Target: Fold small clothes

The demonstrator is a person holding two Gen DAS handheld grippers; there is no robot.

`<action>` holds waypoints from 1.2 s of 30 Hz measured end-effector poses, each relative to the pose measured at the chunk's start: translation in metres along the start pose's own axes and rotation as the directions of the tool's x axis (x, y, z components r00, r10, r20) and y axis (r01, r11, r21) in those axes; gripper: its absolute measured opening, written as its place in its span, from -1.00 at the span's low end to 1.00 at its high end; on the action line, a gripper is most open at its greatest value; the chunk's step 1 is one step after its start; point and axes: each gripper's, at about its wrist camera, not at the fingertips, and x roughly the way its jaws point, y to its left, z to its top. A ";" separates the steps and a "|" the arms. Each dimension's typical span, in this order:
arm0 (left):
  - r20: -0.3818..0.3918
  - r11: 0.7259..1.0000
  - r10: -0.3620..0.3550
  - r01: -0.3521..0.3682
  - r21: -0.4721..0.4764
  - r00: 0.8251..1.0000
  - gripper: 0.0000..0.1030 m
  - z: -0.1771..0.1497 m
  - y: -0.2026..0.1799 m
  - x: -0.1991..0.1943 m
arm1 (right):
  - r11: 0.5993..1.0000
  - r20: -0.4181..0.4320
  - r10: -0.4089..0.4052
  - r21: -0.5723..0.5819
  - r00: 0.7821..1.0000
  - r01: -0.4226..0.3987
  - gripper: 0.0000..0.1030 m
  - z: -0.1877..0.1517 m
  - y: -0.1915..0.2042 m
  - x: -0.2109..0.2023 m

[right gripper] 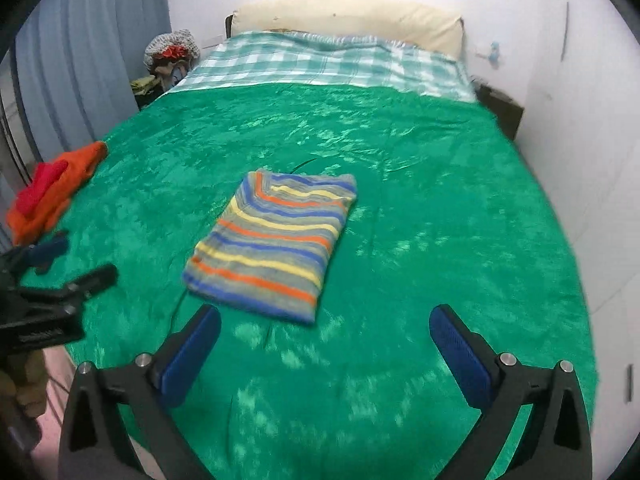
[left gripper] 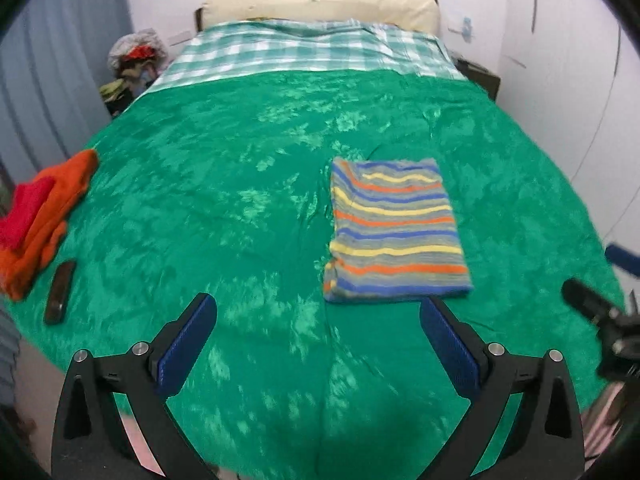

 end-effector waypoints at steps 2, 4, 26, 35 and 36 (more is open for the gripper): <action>0.000 1.000 -0.001 0.001 -0.021 1.000 0.98 -0.003 -0.001 -0.013 | 1.000 0.008 0.004 0.007 1.000 -0.004 1.00 -0.003 0.003 -0.014; 0.016 1.000 0.001 -0.001 -0.029 1.000 0.98 -0.007 -0.004 -0.025 | 1.000 0.019 0.005 0.001 1.000 -0.005 1.00 -0.008 0.006 -0.027; -0.029 0.994 0.098 -0.097 0.042 0.995 0.99 -0.035 -0.020 -0.076 | 0.992 0.004 -0.103 -0.071 0.995 0.103 0.99 -0.022 0.044 -0.094; -0.040 0.994 0.096 -0.094 0.048 0.995 0.99 -0.030 -0.027 -0.073 | 0.992 -0.013 -0.112 -0.052 0.994 0.111 0.99 -0.020 0.039 -0.094; -0.039 0.994 0.098 -0.096 0.051 0.994 0.99 -0.030 -0.028 -0.073 | 0.992 -0.010 -0.115 -0.048 0.993 0.114 0.99 -0.019 0.038 -0.095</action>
